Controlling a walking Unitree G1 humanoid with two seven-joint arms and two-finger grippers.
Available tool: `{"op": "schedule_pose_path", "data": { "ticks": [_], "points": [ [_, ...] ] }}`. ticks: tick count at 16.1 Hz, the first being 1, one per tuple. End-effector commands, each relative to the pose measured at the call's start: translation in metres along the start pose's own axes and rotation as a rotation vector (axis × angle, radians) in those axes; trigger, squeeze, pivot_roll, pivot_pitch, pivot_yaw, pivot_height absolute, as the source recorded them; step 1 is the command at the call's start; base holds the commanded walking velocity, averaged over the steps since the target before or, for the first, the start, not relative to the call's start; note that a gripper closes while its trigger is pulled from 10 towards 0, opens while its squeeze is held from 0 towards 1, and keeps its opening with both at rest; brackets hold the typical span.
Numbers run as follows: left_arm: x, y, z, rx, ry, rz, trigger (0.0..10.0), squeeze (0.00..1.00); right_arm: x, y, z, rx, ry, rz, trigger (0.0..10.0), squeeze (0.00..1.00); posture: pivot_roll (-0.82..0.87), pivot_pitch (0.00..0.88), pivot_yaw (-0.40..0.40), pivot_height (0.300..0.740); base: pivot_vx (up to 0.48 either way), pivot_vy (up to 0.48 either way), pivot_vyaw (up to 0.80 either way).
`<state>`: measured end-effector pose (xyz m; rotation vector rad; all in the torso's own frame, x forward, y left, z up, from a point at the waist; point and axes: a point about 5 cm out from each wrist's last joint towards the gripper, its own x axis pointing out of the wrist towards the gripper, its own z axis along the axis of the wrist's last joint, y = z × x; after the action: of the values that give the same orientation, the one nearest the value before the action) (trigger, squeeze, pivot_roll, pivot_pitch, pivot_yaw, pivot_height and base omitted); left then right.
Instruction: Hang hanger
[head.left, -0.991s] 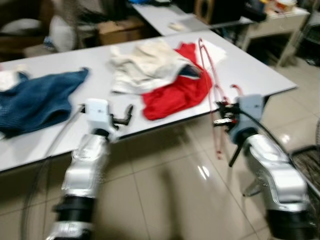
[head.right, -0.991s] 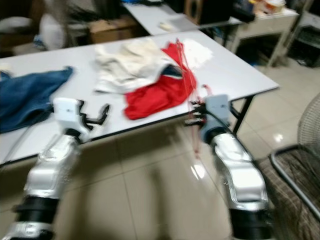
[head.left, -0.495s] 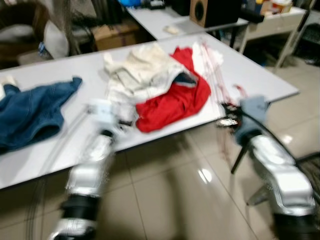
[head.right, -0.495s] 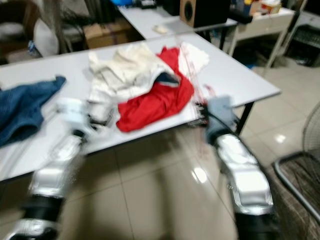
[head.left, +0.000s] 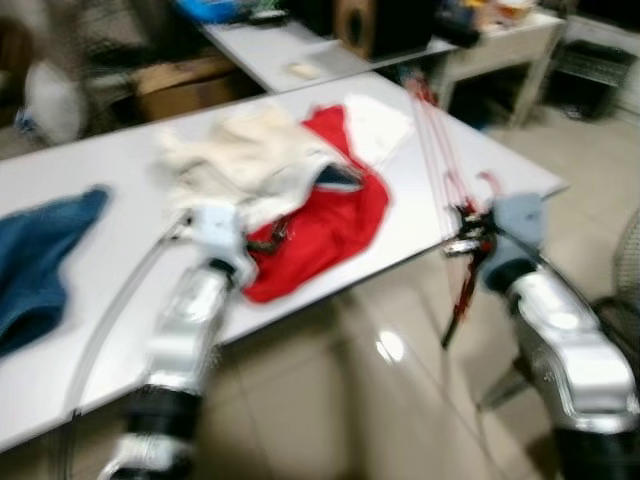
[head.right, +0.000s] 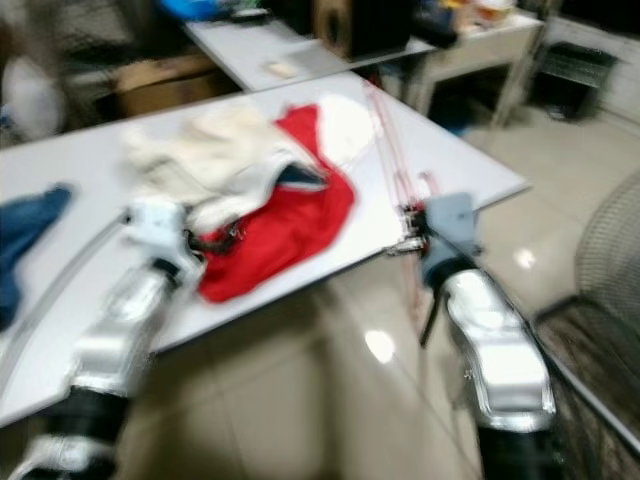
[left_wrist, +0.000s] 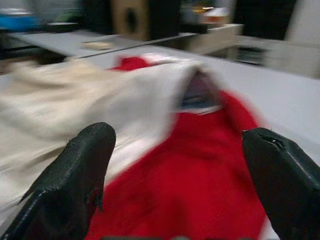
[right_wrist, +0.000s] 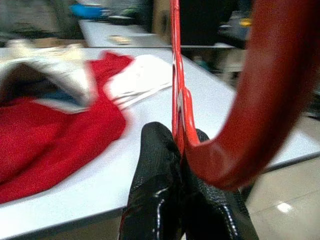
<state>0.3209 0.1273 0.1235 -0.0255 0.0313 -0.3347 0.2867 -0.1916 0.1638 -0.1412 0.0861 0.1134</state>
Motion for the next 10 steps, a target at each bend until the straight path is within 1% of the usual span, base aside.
{"op": "schedule_pose_path", "data": {
  "ticks": [1, 2, 5, 7, 10],
  "points": [
    [-0.0018, 0.0166, 0.0030, 0.034, -0.005, 0.061, 10.0, 0.71, 0.0026, 0.0105, 0.0093, -0.007, -0.043, 0.049, 10.0, 0.00, -0.16, 0.000, 0.031, 0.740, 0.360, 0.000, 0.00],
    [-0.0011, 0.0178, 0.0027, 0.042, -0.002, 0.070, 10.0, 0.71, 0.0025, 0.0120, 0.0072, -0.019, -0.037, 0.059, 10.0, 0.00, -0.16, 0.000, 0.031, 0.740, 0.345, 0.000, 0.00],
    [-0.0006, 0.0192, 0.0021, 0.108, 0.018, 0.063, 10.0, 0.70, 0.0024, 0.0127, 0.0052, -0.022, -0.031, 0.063, 10.0, 0.00, -0.15, 0.000, 0.027, 0.740, 0.329, 0.000, 0.00],
    [0.0014, 0.0217, 0.0023, 0.124, 0.024, 0.064, 10.0, 0.68, 0.0026, 0.0126, 0.0052, -0.018, -0.033, 0.061, 10.0, 0.00, -0.15, 0.000, 0.027, 0.740, 0.285, 0.000, 0.00],
    [0.0043, 0.0197, 0.0077, 0.089, -0.010, 0.028, 10.0, 0.61, -0.0002, 0.0140, 0.0034, -0.017, -0.031, 0.060, 10.0, 0.00, -0.16, 0.000, 0.048, 0.740, 0.000, 0.000, 0.00]
  ]
}}
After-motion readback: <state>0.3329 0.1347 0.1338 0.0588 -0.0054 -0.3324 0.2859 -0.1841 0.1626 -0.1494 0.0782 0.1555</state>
